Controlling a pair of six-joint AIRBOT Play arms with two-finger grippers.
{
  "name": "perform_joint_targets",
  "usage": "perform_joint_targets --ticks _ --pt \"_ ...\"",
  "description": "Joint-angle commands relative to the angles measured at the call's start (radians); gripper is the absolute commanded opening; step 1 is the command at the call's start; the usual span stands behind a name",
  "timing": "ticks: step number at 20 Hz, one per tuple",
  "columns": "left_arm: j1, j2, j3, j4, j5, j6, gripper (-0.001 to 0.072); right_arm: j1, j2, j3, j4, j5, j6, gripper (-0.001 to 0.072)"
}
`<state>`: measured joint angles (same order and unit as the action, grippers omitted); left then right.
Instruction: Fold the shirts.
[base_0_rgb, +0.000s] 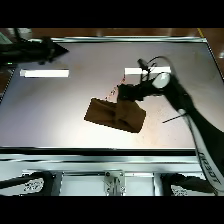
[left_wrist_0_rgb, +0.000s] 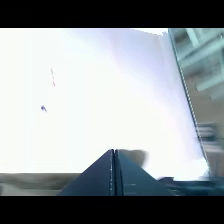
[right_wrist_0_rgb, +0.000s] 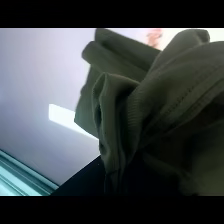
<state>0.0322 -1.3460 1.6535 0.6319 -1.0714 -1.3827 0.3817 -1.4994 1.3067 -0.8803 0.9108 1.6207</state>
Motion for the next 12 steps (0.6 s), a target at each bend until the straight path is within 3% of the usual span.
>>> perform_joint_targets --ticks 1,2,3,4,5,9,12 --pt "0.094 0.180 0.001 0.055 -0.069 0.005 0.0041 0.120 -0.186 0.001 0.259 -0.198 -0.025 0.0102" --pt "0.094 0.208 0.001 0.080 -0.079 0.005 0.0041 0.127 -0.220 0.001 0.350 -0.208 -0.066 0.0102" --pt "0.093 0.225 0.001 0.092 -0.091 0.004 0.0041 0.134 -0.248 0.001 0.435 -0.211 -0.108 0.0197" --pt "0.093 0.234 0.001 0.091 -0.104 0.004 0.0041 0.133 -0.266 0.001 0.495 -0.216 -0.127 0.0453" --pt "0.091 0.236 0.001 0.091 -0.115 0.004 0.0041 0.130 -0.272 0.001 0.534 -0.216 -0.153 0.0585" --pt "0.086 0.232 -0.016 0.094 -0.119 0.001 0.0041 0.060 -0.246 0.001 0.472 -0.105 -0.165 0.0591" --pt "0.086 0.231 -0.031 0.095 -0.120 0.001 0.0041 -0.057 -0.190 0.001 0.222 0.100 -0.114 0.0591"
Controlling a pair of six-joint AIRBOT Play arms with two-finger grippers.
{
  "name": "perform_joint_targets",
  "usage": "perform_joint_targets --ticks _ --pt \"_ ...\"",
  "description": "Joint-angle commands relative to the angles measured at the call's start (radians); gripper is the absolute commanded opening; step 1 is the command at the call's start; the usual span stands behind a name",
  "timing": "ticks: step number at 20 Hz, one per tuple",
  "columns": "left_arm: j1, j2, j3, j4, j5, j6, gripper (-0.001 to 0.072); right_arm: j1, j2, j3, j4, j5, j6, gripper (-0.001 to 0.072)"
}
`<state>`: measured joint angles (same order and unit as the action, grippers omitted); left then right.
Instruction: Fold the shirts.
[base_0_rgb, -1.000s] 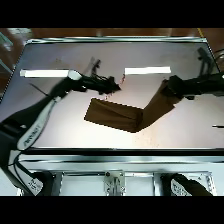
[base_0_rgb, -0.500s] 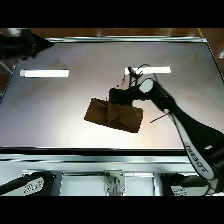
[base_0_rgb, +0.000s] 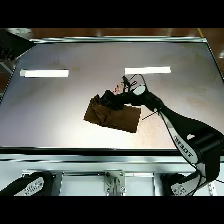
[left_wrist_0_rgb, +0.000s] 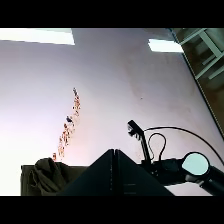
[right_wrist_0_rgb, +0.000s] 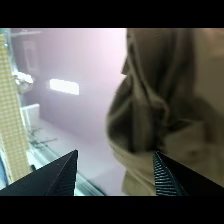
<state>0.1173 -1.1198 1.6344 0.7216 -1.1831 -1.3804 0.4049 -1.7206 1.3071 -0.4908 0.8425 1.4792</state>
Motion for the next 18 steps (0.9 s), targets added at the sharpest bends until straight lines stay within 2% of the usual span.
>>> perform_joint_targets --ticks 1,3,4,5,6,8,12,16,17,18 --pt "0.001 0.005 -0.012 0.006 -0.007 -0.001 0.0041 -0.124 0.056 0.001 -0.271 0.237 0.053 0.0592" --pt "0.001 0.005 -0.012 0.006 -0.007 -0.001 0.0041 -0.221 0.105 0.000 -0.525 0.392 0.105 0.0595" --pt "0.001 0.005 -0.012 0.006 -0.007 -0.001 0.0041 -0.266 0.119 0.000 -0.650 0.469 0.132 0.0692" --pt "0.001 0.005 -0.012 0.006 -0.007 -0.001 0.0041 -0.311 0.123 0.000 -0.737 0.543 0.140 0.0698" --pt "0.001 0.005 -0.012 0.006 -0.007 -0.001 0.0041 -0.348 0.122 -0.015 -0.749 0.575 0.134 0.0699" --pt "0.001 0.005 -0.012 0.006 -0.007 -0.002 0.0041 -0.385 0.122 -0.086 -0.663 0.513 0.113 0.0698" --pt "0.001 0.005 -0.012 0.005 -0.007 -0.005 0.0041 -0.360 0.098 -0.234 -0.383 0.257 0.023 0.0698" --pt "0.001 0.005 -0.012 0.005 -0.007 -0.006 0.0041 -0.281 0.015 -0.243 -0.237 0.220 -0.053 0.0696" --pt "0.001 0.005 -0.012 0.005 -0.007 -0.006 0.0041 -0.264 0.001 -0.243 -0.203 0.221 -0.080 0.0603" --pt "0.001 0.005 -0.012 0.005 -0.007 -0.005 0.0041 -0.261 0.002 -0.242 -0.175 0.217 -0.119 0.0290"
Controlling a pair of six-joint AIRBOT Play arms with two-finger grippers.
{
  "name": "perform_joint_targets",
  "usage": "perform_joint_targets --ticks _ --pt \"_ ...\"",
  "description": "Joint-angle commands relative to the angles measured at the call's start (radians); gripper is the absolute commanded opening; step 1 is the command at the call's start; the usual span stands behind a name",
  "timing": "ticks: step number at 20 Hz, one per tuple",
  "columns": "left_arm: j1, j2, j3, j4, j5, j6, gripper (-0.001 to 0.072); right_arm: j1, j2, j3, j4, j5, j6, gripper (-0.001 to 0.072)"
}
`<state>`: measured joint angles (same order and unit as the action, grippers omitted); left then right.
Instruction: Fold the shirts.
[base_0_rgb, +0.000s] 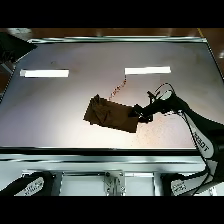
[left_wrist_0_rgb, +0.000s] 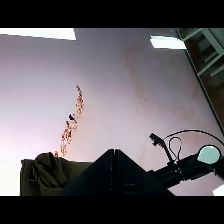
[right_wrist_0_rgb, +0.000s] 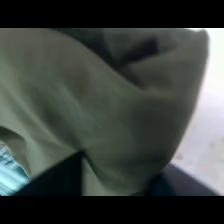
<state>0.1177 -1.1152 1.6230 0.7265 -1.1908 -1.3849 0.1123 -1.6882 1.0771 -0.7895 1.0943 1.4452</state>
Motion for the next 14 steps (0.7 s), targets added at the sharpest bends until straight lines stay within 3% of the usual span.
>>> perform_joint_targets --ticks 1,4,8,11,14 --pt "0.000 0.000 0.000 0.000 0.000 -0.001 0.0041 0.030 -0.019 -0.001 0.151 -0.025 -0.116 0.0070" --pt "0.000 0.000 0.000 0.000 0.001 0.000 0.0042 -0.013 0.071 0.129 0.157 0.015 -0.143 0.0068" --pt "0.000 0.000 0.000 0.000 0.001 0.000 0.0042 -0.087 0.185 0.425 0.145 0.018 0.021 0.0067" --pt "0.000 0.000 0.000 0.000 0.000 0.000 0.0042 -0.147 0.191 0.604 0.068 0.105 0.123 0.0067" --pt "0.000 0.000 0.000 0.000 0.000 0.001 0.0042 -0.224 0.191 0.671 0.062 0.180 0.153 0.0067"
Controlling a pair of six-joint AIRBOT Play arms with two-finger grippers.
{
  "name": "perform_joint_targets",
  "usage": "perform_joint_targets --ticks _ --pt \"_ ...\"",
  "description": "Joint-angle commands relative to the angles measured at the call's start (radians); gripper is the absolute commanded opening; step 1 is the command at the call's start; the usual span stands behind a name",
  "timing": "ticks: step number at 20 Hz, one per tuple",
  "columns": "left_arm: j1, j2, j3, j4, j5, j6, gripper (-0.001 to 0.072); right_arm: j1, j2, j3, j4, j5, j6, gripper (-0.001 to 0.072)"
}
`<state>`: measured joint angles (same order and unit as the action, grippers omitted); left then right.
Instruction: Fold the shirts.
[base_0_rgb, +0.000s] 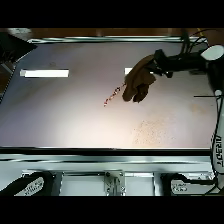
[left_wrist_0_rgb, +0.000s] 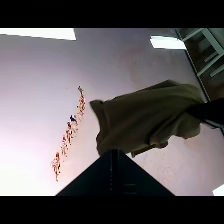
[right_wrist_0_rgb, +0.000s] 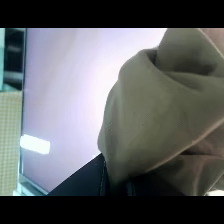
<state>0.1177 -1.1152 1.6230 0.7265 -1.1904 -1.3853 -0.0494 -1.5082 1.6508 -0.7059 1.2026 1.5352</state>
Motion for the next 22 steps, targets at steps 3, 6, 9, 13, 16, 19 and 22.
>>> perform_joint_targets --ticks 3,6,9,13,16,19,22 --pt "0.000 0.000 0.000 0.000 -0.001 0.004 0.0042 -0.108 0.008 0.101 -0.022 0.090 0.073 0.0067" --pt "0.000 0.000 0.000 0.000 -0.001 0.004 0.0042 -0.103 -0.020 0.101 -0.021 0.086 0.071 0.0067" --pt "0.000 0.000 0.000 0.000 0.000 0.004 0.0042 -0.087 -0.077 0.101 0.054 0.085 0.002 0.0067" --pt "0.000 0.000 0.000 0.000 0.000 0.003 0.0042 -0.079 -0.139 0.101 0.170 0.087 -0.124 0.0067" --pt "0.000 0.000 0.000 0.000 -0.001 0.003 0.0042 -0.133 -0.148 0.101 0.158 0.105 -0.246 0.0067" --pt "0.000 0.000 0.000 0.000 -0.001 -0.001 0.0042 -0.270 -0.149 0.101 0.131 0.142 -0.312 0.0067" --pt "0.000 -0.002 0.000 0.000 -0.001 -0.027 0.0042 -0.452 -0.149 0.101 0.128 0.208 -0.323 0.0067"
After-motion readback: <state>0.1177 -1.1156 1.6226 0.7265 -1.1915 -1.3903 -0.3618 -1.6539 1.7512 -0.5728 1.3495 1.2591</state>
